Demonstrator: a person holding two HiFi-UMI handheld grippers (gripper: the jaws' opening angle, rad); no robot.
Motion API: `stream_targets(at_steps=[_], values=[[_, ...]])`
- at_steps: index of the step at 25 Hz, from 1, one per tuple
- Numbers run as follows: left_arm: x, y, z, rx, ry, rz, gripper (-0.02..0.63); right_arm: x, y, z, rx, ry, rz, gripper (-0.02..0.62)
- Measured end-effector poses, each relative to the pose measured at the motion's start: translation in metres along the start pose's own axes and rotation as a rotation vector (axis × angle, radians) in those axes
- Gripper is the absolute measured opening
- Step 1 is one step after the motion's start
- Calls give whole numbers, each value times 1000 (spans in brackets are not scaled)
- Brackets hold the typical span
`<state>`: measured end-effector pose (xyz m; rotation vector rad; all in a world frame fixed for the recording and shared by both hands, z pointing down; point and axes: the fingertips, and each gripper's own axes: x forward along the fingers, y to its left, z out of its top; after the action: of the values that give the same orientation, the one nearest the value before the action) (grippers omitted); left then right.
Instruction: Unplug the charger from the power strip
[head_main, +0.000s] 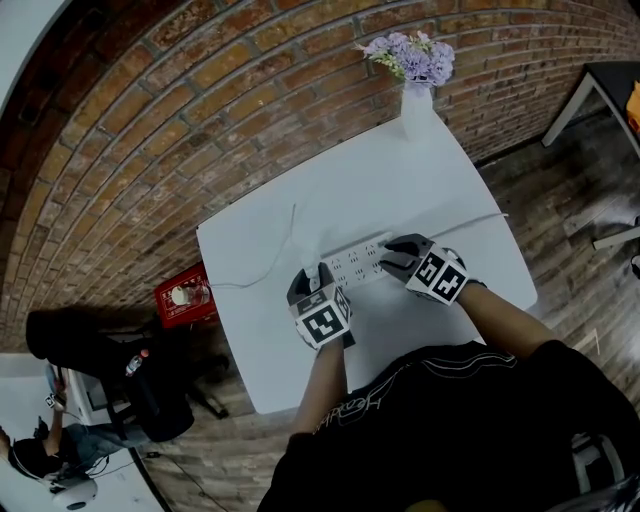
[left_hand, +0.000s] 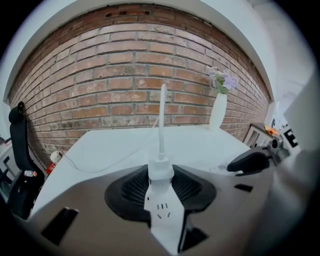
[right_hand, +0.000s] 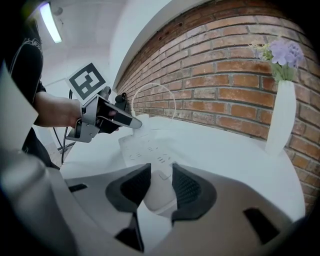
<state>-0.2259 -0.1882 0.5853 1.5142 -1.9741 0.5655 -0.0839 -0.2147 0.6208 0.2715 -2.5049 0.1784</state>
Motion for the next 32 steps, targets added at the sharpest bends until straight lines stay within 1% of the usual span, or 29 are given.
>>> stream_targets(at_steps=[4,5,7,10,12,16,20,21,23,26,28,30,32], values=[[-3,-2,1,114,-6,51,141,1,1,0,-5,9,-3,114],[-3,-2,2,124,-7,54,143,1,1,1,-4,8,-2,115],[-3,-2,1,94,-2,34,143,0,1,0,-2,7,0,115],[-1,0,1,12,11,-13,140,0,0,0,-2,2,3,115],[-1,2,0,-9,19,-24,140,0,1,0,-7,-5,10,114],[0,3,0,2,18,-12,140,1,2,1,-14,-7,13,114],[-3,-2,1,99,5,56,140,0,1,1,-19,-2,17,114],[-3,-2,1,108,2,61,140,0,1,0,-20,-2,19,114],[-2,-1,0,76,8,39,140,0,2,0,-20,-3,19,114],[0,2,0,-18,23,-23,140,0,2,0,-20,-8,18,114],[1,3,0,-66,27,-48,140,0,2,1,-20,-12,21,114],[2,4,0,-65,22,-46,138,0,2,1,-20,-16,23,112],[1,3,2,-9,11,-17,140,0,2,1,-18,-15,21,112]])
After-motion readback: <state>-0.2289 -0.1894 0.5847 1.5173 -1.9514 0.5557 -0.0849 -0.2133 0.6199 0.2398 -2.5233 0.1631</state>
